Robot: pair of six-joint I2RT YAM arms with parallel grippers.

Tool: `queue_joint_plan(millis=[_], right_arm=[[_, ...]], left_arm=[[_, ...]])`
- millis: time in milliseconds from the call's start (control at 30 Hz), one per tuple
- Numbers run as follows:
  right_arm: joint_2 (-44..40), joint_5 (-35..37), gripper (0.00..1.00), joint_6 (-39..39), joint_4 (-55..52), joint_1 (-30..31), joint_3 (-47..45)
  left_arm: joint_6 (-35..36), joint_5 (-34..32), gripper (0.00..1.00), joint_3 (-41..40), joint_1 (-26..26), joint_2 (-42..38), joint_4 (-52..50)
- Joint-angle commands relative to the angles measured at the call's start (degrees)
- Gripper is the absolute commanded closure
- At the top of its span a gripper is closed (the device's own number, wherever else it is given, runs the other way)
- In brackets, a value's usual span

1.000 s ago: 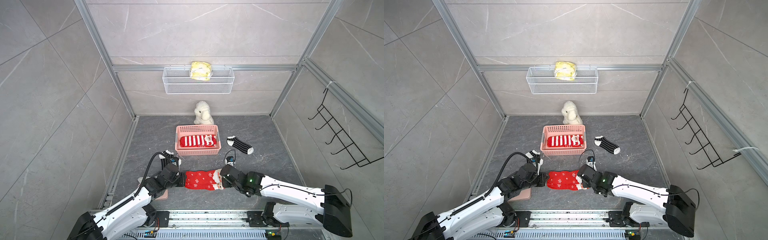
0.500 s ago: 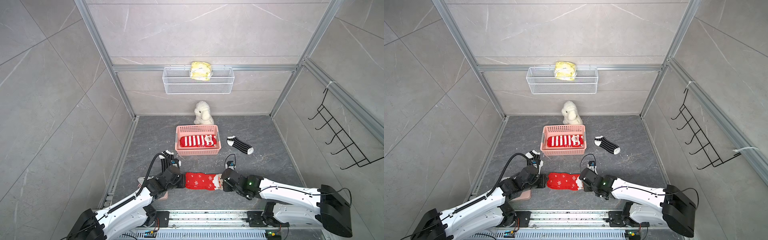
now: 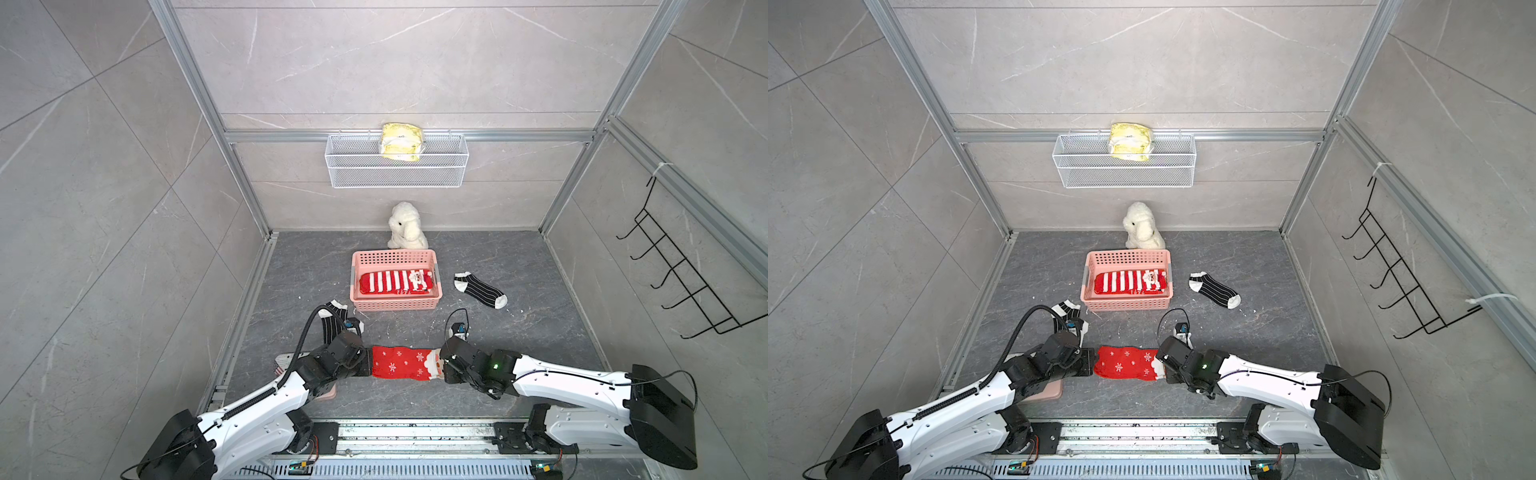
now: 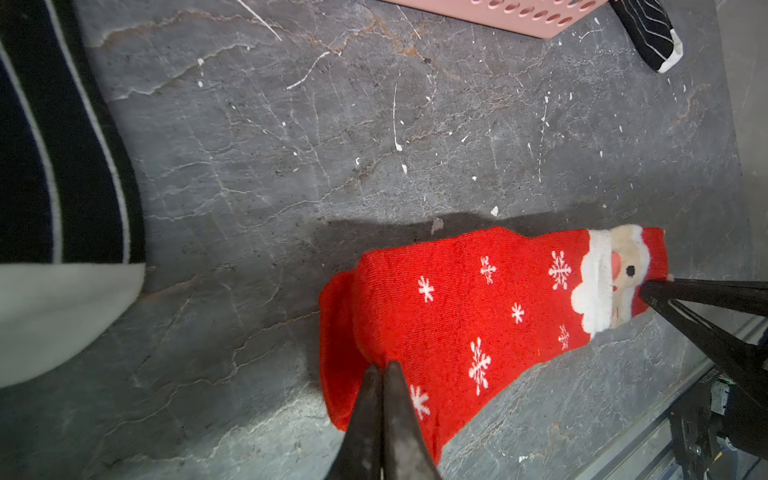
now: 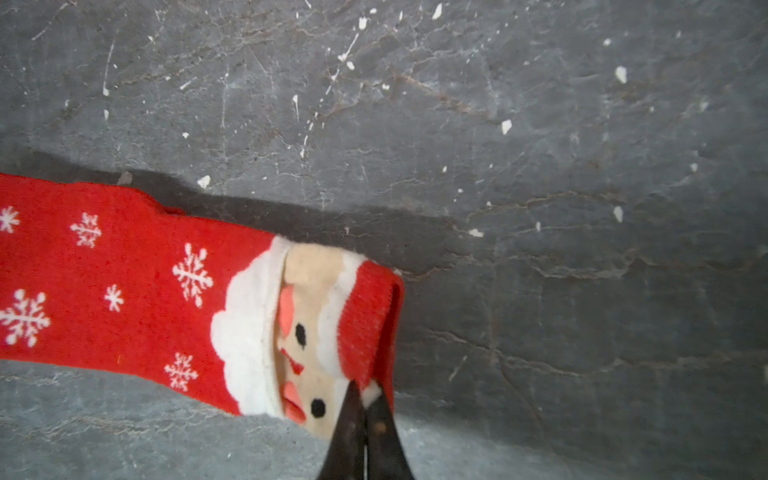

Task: Place the socks together as a pair
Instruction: Place the sock in the sock.

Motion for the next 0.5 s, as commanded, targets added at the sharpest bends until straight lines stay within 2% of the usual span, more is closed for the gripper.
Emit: queue_joint_plan(millis=[0, 467], right_arm=[[0.9, 0.1, 1.0, 1.4, -0.7, -0.4, 0.9], [0.1, -2.2, 1.0, 2.0, -1.0, -0.4, 1.6]], left_arm=[[-0.4, 0.0, 1.0, -0.3, -0.4, -0.3, 1.9], [-0.9, 0.0, 1.0, -1.8, -0.7, -0.8, 1.8]])
